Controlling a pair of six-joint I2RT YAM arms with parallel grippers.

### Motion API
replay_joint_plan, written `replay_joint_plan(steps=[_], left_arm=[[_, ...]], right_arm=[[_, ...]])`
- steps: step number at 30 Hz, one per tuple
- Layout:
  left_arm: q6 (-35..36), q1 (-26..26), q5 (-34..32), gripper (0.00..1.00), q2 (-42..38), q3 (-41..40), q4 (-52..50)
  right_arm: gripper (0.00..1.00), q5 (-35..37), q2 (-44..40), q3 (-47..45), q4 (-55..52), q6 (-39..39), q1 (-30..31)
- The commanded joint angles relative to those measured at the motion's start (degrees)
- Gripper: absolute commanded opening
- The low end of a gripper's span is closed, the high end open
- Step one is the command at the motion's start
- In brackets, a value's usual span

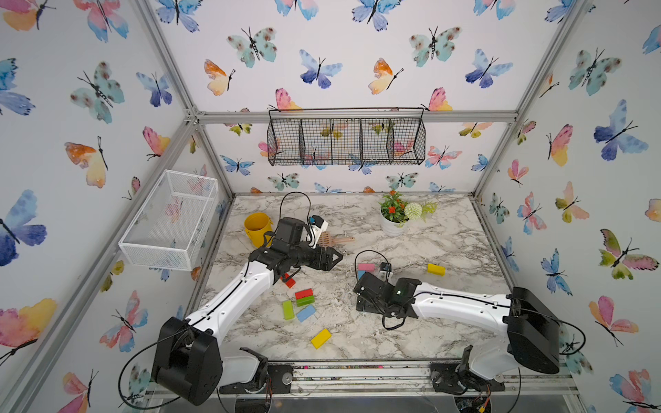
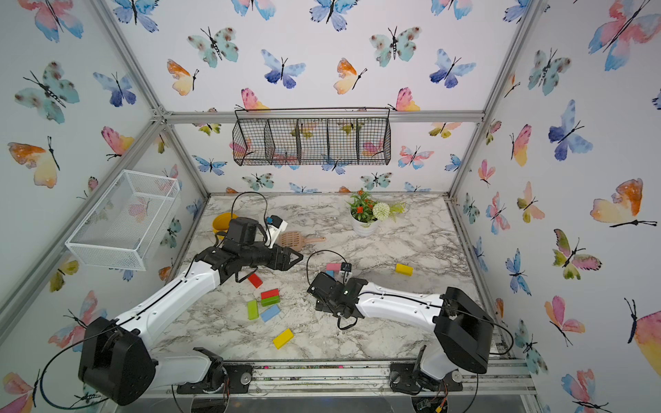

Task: Assemble the letter c with building blocks
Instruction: Assemble the building block at the center of the board, then pick up the building block from the center of the board.

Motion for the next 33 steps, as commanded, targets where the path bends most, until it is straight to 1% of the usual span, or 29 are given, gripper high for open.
replay_joint_plan(steps=[1, 4, 6, 10, 12, 18, 22, 25, 27, 30, 33], left_arm=[[0.3, 0.2, -0.2, 0.8, 0.3, -0.5, 0.4], [0.3, 0.2, -0.2, 0.8, 0.4, -0.7, 0.3], [0.3, 0.2, -0.1, 0.8, 0.6, -0.6, 0.4], [0.2, 0.2, -0.1, 0.8, 1.2, -0.4, 0.3], [0.2, 0.2, -0.2, 0.8, 1.4, -0.3, 0.3], [0.0, 0.3, -0.1, 0.8, 1.6, -0.4, 0.3], [0.0, 0.2, 0.3, 0.8, 1.6, -0.3, 0.4], [0.0, 0.2, 0.4, 0.8, 1.5, -0.3, 0.4], [0.0, 0.2, 0.6, 0.8, 1.4, -0.3, 0.4], [0.0, 0.3, 0.6, 0.8, 1.2, -0.4, 0.4], [0.0, 0.2, 0.6, 0.8, 0.9, -0.4, 0.4]], right_arm=[[0.97, 4.3, -4.1, -2.2, -4.9, -1.5, -1.7], [0.99, 1.0, -8.5, -5.9, -3.0, -3.1, -5.9], [0.95, -0.4, -11.3, -8.6, -1.2, -3.3, -8.6], [0.84, -0.8, -15.4, -12.4, 0.9, -3.3, -13.0], [0.82, -1.3, -15.7, -13.6, 1.4, -3.6, -15.1], [0.82, -3.9, -14.5, -17.1, 6.4, -5.9, -20.3], [0.82, -3.8, -12.5, -16.5, 7.3, -7.7, -22.5], [0.82, -4.1, -10.0, -15.7, 7.7, -9.2, -23.5], [0.86, -4.8, -8.2, -15.2, 8.3, -10.5, -23.9], [0.86, -5.4, -5.7, -14.1, 8.3, -12.0, -24.3], [0.83, -5.7, -4.5, -13.7, 9.2, -13.5, -24.6]])
